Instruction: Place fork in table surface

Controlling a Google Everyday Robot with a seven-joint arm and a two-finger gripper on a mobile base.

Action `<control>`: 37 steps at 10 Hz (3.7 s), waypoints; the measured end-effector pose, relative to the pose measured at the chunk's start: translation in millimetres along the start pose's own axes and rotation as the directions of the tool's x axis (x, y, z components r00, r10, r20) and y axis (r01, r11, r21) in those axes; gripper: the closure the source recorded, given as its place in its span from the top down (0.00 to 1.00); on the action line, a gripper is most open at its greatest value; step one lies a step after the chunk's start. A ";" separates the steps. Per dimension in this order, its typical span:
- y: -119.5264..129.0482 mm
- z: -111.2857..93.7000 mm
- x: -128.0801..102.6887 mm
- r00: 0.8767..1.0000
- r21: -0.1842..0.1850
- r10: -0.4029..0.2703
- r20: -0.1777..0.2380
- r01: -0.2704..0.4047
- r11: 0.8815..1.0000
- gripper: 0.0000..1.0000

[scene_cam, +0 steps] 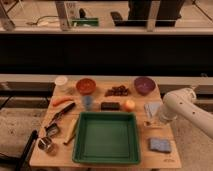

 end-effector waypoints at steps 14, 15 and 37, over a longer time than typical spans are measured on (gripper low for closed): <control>-0.2 -52.9 -18.0 0.999 0.068 -0.034 -0.002 0.034 0.997 0.04; -0.6 -50.9 -16.5 0.999 0.066 -0.031 -0.004 0.032 0.997 0.04; 18.2 43.7 13.0 0.998 -0.102 0.054 -0.033 -0.057 0.993 0.12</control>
